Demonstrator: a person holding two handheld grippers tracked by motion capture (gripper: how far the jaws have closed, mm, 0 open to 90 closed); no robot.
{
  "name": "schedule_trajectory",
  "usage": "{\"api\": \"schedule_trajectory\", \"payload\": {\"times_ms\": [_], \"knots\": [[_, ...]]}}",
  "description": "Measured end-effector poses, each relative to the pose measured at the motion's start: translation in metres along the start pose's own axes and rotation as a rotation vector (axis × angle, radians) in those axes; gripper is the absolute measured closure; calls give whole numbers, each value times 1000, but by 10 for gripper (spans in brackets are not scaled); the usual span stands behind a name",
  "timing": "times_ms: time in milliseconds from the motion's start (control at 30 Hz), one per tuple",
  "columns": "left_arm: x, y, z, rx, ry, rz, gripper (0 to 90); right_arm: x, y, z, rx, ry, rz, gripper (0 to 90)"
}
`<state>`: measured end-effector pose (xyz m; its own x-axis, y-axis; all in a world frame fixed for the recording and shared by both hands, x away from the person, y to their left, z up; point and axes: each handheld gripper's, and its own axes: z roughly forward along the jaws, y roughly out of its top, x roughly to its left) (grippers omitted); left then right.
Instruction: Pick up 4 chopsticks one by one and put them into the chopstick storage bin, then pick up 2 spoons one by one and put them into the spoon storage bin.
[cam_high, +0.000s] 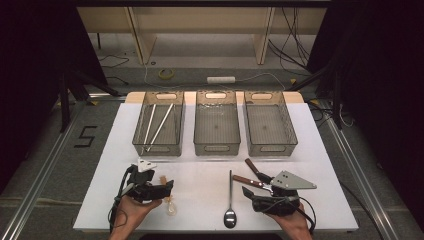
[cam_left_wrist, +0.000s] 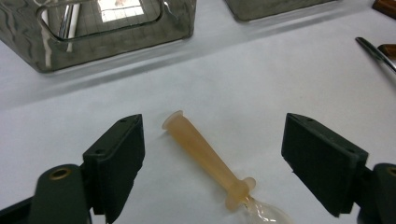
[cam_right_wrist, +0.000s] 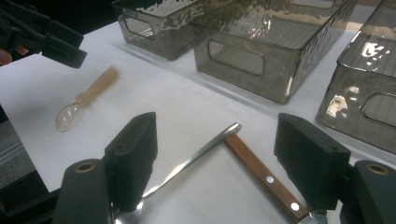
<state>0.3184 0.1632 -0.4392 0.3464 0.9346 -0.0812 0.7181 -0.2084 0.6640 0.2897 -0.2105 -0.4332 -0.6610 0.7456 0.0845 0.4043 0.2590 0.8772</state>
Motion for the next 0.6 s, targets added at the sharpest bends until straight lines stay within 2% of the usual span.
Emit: {"api": "schedule_trajectory", "payload": {"times_ms": [300, 600], "knots": [[-2, -6, 9, 66, 8, 5, 210, 0, 0, -1, -6, -3, -1, 310], [-5, -10, 13, 108, 8, 2, 224, -2, 0, -1, -6, -4, -1, 311]]}}
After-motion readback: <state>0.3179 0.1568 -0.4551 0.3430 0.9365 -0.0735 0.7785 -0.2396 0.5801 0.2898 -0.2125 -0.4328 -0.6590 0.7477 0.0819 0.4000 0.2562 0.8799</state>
